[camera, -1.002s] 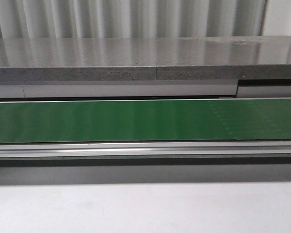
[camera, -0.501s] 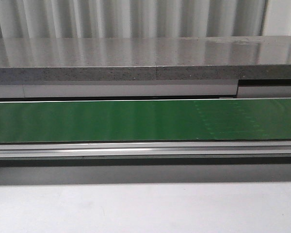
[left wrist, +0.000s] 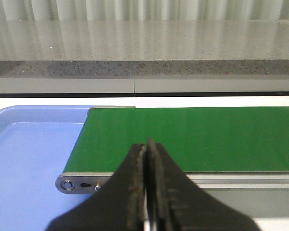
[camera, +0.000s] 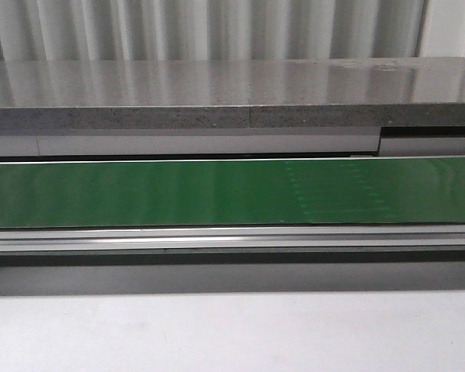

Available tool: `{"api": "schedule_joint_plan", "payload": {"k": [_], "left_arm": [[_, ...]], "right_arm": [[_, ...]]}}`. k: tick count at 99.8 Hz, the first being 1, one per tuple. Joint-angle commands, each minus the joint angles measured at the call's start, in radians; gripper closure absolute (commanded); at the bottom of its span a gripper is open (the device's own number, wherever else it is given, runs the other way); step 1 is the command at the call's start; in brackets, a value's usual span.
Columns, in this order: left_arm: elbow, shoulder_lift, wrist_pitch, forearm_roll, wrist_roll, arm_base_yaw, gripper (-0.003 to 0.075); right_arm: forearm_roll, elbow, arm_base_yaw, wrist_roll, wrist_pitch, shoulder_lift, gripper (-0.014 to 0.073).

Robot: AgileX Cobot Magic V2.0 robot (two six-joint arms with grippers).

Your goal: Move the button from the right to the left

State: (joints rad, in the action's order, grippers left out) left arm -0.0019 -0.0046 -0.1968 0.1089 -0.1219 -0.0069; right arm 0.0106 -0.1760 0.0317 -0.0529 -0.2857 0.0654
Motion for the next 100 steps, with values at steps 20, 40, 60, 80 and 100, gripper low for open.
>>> {"api": "schedule_joint_plan", "payload": {"k": [20,40,60,80,100], "left_arm": [[0.025,-0.034,0.075,0.006,0.007,0.001,0.074],[0.025,-0.034,0.075,0.006,0.007,0.001,0.074],[0.025,-0.034,0.075,0.006,0.007,0.001,0.074],[0.025,-0.034,0.075,0.006,0.007,0.001,0.074],[0.025,-0.034,0.075,0.006,0.007,0.001,0.074]], "right_arm": [[-0.011,-0.212,0.006,0.004,-0.131,0.249,0.066],[-0.011,-0.329,0.006,0.004,-0.284,0.434,0.0659],[-0.011,-0.468,0.006,0.004,-0.441,0.64,0.0638],[-0.011,-0.621,0.006,0.004,-0.534,0.822,0.0318],[-0.011,-0.75,0.009,-0.002,-0.538,0.962,0.0064]]}}
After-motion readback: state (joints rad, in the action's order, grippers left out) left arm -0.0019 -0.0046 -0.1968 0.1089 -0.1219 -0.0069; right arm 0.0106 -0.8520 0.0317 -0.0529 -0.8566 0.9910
